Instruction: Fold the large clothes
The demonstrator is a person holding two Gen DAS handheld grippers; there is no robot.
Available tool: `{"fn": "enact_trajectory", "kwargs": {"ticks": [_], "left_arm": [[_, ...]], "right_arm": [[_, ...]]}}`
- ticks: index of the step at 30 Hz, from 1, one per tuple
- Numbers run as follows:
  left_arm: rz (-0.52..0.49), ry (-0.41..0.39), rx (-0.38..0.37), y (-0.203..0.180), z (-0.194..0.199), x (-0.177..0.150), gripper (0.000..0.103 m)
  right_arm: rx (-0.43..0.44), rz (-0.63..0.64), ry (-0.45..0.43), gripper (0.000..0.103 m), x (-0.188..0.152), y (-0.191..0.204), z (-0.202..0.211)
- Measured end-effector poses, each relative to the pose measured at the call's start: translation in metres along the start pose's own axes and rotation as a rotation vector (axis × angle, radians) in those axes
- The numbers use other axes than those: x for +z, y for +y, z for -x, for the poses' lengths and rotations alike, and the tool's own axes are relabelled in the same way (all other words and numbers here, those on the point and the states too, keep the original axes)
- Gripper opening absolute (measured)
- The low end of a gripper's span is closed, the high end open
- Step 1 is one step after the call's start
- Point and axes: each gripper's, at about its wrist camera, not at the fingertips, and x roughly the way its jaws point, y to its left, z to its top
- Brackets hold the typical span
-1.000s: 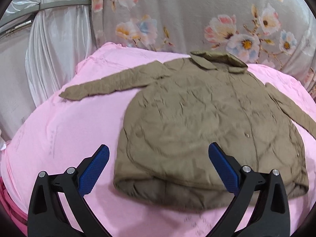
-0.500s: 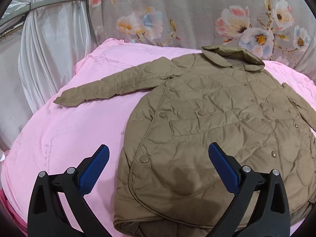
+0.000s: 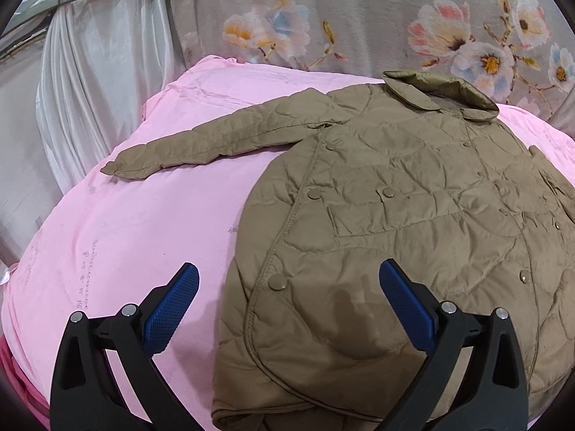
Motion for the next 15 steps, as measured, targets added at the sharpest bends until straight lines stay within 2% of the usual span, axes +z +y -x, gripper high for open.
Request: {"fn": "enact_trajectory", "kwargs": {"ticks": [4, 8, 11, 15], "left_arm": [[0.017, 0.009, 0.012, 0.010, -0.001, 0.005, 0.098], [0.043, 0.010, 0.021, 0.026, -0.002, 0.009, 0.098], [0.066, 0.015, 0.012, 0.040, -0.004, 0.012, 0.098], [0.097, 0.032, 0.007, 0.059, -0.011, 0.016, 0.098]], "right_arm": [[0.214, 0.226, 0.012, 0.006, -0.016, 0.126, 0.017], [0.393, 0.389, 0.107, 0.006, -0.066, 0.229, 0.013], [0.463, 0.502, 0.188, 0.006, -0.118, 0.284, 0.005], [0.501, 0.626, 0.320, 0.007, -0.195, 0.336, -0.017]]}}
